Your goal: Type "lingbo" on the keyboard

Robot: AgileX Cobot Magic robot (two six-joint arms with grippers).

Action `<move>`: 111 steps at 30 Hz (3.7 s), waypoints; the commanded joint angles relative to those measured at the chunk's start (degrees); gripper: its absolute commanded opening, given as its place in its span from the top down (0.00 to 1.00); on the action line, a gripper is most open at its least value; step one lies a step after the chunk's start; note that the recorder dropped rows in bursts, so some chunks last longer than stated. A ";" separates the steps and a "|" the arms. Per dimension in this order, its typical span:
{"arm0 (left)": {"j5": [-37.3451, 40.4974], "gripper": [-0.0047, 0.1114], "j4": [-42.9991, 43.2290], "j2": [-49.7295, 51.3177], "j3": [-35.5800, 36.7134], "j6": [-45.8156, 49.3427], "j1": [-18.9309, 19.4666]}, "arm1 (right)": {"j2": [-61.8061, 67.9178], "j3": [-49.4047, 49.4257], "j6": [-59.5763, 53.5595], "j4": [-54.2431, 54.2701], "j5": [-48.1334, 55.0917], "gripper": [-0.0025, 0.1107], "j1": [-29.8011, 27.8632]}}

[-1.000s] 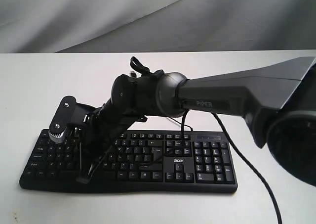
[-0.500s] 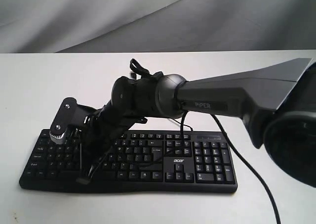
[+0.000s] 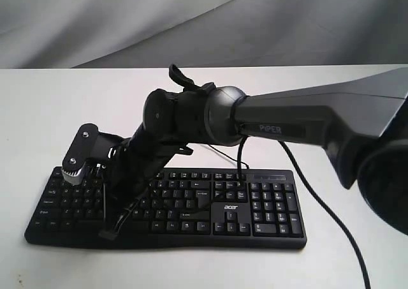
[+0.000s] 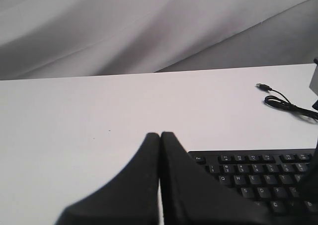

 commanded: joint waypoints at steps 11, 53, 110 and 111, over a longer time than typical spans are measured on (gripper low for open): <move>-0.39 0.96 -0.21 -0.21 0.28 -0.12 0.06 | -0.58 0.02 0.54 -0.22 0.68 0.98 -0.15; -0.39 0.96 -0.21 -0.21 0.28 -0.12 0.06 | 2.28 0.62 0.18 1.31 -1.12 0.98 -0.05; -0.39 0.96 -0.21 -0.21 0.28 -0.12 0.06 | -6.23 5.32 2.31 -4.28 1.58 0.98 -7.46; -0.39 0.96 -0.21 -0.21 0.28 -0.12 0.06 | -7.02 5.32 2.31 -4.28 1.70 0.98 -7.46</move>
